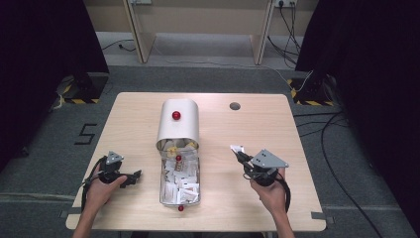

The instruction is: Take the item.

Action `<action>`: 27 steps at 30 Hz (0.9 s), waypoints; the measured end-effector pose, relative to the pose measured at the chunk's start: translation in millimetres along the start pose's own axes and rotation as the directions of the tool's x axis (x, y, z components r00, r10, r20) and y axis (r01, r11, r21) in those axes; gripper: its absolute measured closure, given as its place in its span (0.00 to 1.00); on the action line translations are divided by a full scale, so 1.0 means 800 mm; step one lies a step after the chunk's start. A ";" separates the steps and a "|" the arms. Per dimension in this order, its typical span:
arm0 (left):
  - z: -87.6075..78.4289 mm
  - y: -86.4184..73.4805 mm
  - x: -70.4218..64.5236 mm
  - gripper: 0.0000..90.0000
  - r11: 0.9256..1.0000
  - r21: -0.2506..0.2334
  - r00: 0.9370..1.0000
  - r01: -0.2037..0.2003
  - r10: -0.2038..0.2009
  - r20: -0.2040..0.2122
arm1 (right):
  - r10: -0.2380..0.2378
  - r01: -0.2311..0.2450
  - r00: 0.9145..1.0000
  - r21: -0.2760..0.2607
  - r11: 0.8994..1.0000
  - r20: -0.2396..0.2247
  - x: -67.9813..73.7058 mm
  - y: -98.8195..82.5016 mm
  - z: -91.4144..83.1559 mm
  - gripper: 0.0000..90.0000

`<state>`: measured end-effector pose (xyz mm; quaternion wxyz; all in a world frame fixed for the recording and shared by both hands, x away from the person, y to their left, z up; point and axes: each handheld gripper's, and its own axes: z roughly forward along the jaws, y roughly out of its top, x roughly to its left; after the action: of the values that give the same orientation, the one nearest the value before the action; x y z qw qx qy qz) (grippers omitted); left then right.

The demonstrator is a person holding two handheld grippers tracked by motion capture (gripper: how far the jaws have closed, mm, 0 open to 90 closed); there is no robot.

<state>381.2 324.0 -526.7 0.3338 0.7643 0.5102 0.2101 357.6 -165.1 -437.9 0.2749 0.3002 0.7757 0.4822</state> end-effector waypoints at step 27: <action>0.000 0.000 0.000 0.00 1.000 0.000 1.000 0.000 0.000 0.000 | 0.055 -0.057 0.998 0.054 0.997 0.043 -0.028 -0.028 0.009 0.95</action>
<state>381.2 324.0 -526.7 0.3338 0.7643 0.5102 0.2101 373.1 -185.0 -457.9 0.2688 0.3392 0.7743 0.4617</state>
